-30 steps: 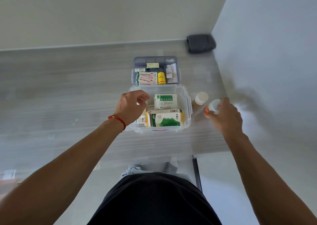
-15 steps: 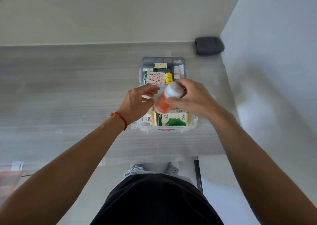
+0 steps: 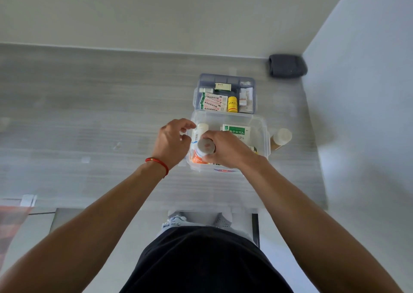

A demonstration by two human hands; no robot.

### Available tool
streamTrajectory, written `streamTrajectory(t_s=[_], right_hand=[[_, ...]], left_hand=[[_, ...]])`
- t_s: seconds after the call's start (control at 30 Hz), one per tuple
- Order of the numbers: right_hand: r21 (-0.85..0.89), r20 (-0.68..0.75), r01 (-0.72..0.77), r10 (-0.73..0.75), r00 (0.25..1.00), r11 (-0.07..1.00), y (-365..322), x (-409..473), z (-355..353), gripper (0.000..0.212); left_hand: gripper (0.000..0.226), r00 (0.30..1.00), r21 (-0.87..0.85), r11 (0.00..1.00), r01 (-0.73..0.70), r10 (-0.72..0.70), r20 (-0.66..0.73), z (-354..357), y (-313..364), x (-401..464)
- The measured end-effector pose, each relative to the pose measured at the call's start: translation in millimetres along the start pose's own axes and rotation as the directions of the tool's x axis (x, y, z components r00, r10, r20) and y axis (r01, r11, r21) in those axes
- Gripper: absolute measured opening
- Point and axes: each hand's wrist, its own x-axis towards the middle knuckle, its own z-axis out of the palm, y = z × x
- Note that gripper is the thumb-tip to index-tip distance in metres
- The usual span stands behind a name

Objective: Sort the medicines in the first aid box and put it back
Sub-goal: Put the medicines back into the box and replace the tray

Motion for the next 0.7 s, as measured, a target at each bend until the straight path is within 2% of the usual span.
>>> streamTrajectory(t_s=[0.17, 0.3, 0.37, 0.57, 0.63, 0.7], right_hand=[[-0.031, 0.075, 0.069, -0.066, 0.995, 0.997, -4, 5, 2, 0.031], [-0.01, 0.155, 0.047, -0.044, 0.987, 0.999, 0, 9, 4, 0.051], [0.009, 0.142, 0.069, -0.07, 0.987, 0.998, 3, 9, 5, 0.051], [0.101, -0.033, 0.072, -0.069, 0.997, 0.992, 11, -10, -1, 0.03], [0.124, -0.183, 0.074, -0.051, 0.982, 0.99, 24, -20, -10, 0.026], [0.16, -0.401, 0.042, 0.026, 0.916, 0.986, 45, -33, -23, 0.024]], left_hand=[[0.044, 0.999, 0.018, 0.999, -0.032, 0.032, 0.005, 2, 0, -4], [0.039, 0.999, 0.022, 0.999, -0.048, 0.048, 0.005, 4, 1, -4], [0.032, 0.996, 0.041, 0.996, -0.079, 0.078, 0.036, 6, 0, -4], [0.026, 0.965, 0.215, 0.947, -0.239, 0.208, 0.158, 8, -12, -6], [0.029, 0.947, 0.274, 0.916, -0.294, 0.24, 0.216, 5, -13, -6], [0.025, 0.932, 0.316, 0.892, -0.321, 0.24, 0.271, 2, -11, -8]])
